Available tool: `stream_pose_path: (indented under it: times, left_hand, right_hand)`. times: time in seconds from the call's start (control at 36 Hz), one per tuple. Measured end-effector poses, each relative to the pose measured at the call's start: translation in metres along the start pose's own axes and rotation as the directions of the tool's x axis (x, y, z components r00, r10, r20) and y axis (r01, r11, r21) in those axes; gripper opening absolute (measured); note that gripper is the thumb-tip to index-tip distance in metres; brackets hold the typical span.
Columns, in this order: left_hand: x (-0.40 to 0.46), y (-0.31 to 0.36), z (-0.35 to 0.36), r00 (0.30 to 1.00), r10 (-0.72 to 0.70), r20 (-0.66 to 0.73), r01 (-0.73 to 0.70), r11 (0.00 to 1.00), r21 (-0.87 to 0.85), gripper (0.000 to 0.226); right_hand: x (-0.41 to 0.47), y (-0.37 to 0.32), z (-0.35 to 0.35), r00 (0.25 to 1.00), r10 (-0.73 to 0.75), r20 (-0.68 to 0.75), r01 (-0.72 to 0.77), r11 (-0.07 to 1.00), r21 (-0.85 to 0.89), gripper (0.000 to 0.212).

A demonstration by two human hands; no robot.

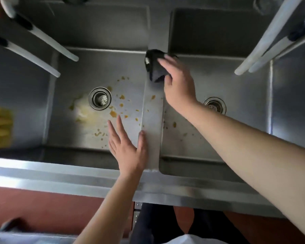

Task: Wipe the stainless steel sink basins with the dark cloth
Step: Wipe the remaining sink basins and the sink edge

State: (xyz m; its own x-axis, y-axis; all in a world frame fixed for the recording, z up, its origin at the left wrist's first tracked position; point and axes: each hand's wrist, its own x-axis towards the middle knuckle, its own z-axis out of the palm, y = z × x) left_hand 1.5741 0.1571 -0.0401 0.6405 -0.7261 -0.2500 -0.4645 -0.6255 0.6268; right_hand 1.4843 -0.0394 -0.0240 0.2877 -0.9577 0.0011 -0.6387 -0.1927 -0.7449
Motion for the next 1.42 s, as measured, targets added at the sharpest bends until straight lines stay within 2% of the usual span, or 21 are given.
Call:
stream_pose_path:
  times: [0.08, 0.19, 0.25, 0.33, 0.47, 0.61, 0.83, 0.94, 1.0, 1.11, 1.17, 1.19, 1.22, 1.25, 1.31, 1.36, 1.42]
  left_hand:
    - [0.001, -0.006, -0.012, 0.997, -0.056, -0.057, 0.054, 0.998, -0.042, 0.072]
    - [0.002, -0.014, -0.029, 0.987, -0.112, -0.119, 0.099, 0.989, -0.112, 0.064]
    - [0.001, -0.021, -0.037, 0.984, -0.123, -0.127, 0.121, 0.992, -0.026, 0.064]
    - [-0.009, -0.033, -0.047, 0.987, -0.154, -0.051, 0.162, 0.957, 0.241, 0.065]
    - [-0.042, -0.048, -0.062, 0.953, -0.299, -0.054, 0.300, 0.900, 0.315, 0.071]
    - [-0.087, -0.062, -0.065, 0.934, -0.351, -0.070, 0.353, 0.871, 0.341, 0.082]
    - [-0.135, -0.069, -0.053, 0.926, -0.373, -0.054, 0.366, 0.858, 0.360, 0.068]
    - [-0.146, -0.060, -0.041, 0.944, -0.326, -0.042, 0.320, 0.884, 0.340, 0.071]
    - [-0.147, -0.053, -0.037, 0.957, -0.288, -0.042, 0.286, 0.906, 0.312, 0.071]
    - [-0.137, -0.031, -0.023, 0.985, -0.172, -0.009, 0.167, 0.944, 0.285, 0.072]
    - [-0.126, -0.018, -0.016, 0.993, -0.116, 0.018, 0.106, 0.951, 0.292, 0.075]
    - [-0.119, -0.012, -0.012, 0.996, -0.087, 0.033, 0.073, 0.951, 0.302, 0.076]
    - [-0.112, -0.006, -0.007, 0.997, -0.055, 0.046, 0.038, 0.950, 0.310, 0.076]
    - [-0.105, 0.000, -0.001, 0.998, -0.022, 0.061, 0.001, 0.949, 0.316, 0.076]
    - [-0.088, 0.012, 0.011, 0.994, 0.038, 0.099, -0.068, 0.944, 0.323, 0.077]
    - [-0.069, 0.020, 0.024, 0.984, 0.101, 0.145, -0.147, 0.924, 0.353, 0.078]
    - [-0.047, 0.027, 0.037, 0.969, 0.169, 0.178, -0.226, 0.895, 0.384, 0.080]
  right_hand:
    - [0.010, -0.011, 0.018, 0.981, -0.039, 0.192, 0.085, 0.967, -0.240, 0.049]
    - [-0.003, -0.010, 0.020, 0.961, -0.049, 0.272, 0.143, 0.930, -0.338, 0.050]
    - [-0.019, -0.007, 0.018, 0.939, -0.069, 0.337, 0.205, 0.899, -0.387, 0.052]
    - [-0.057, -0.005, 0.014, 0.891, -0.094, 0.444, 0.303, 0.852, -0.428, 0.053]
    - [-0.128, -0.007, 0.011, 0.813, -0.140, 0.565, 0.412, 0.824, -0.389, 0.052]
    - [-0.188, -0.005, 0.005, 0.712, -0.181, 0.679, 0.498, 0.811, -0.307, 0.053]
    - [-0.222, 0.003, -0.017, 0.560, -0.269, 0.783, 0.562, 0.818, -0.121, 0.049]
    - [-0.226, 0.022, -0.049, 0.512, -0.266, 0.817, 0.419, 0.907, 0.033, 0.053]
    - [-0.227, 0.036, -0.064, 0.536, -0.239, 0.810, 0.321, 0.945, 0.067, 0.054]
    - [-0.225, 0.069, -0.094, 0.703, -0.057, 0.709, -0.047, 0.991, 0.126, 0.051]
    - [-0.220, 0.088, -0.106, 0.817, 0.109, 0.567, -0.270, 0.940, 0.208, 0.042]
    - [-0.217, 0.099, -0.110, 0.850, 0.229, 0.475, -0.383, 0.886, 0.259, 0.037]
    - [-0.212, 0.112, -0.114, 0.842, 0.367, 0.395, -0.503, 0.798, 0.331, 0.032]
    - [-0.207, 0.124, -0.118, 0.791, 0.506, 0.344, -0.611, 0.678, 0.408, 0.029]
    - [-0.195, 0.148, -0.129, 0.632, 0.713, 0.303, -0.737, 0.432, 0.520, 0.028]
    - [-0.182, 0.177, -0.140, 0.504, 0.807, 0.307, -0.767, 0.255, 0.589, 0.026]
    - [-0.172, 0.206, -0.148, 0.420, 0.865, 0.276, -0.776, 0.184, 0.603, 0.025]
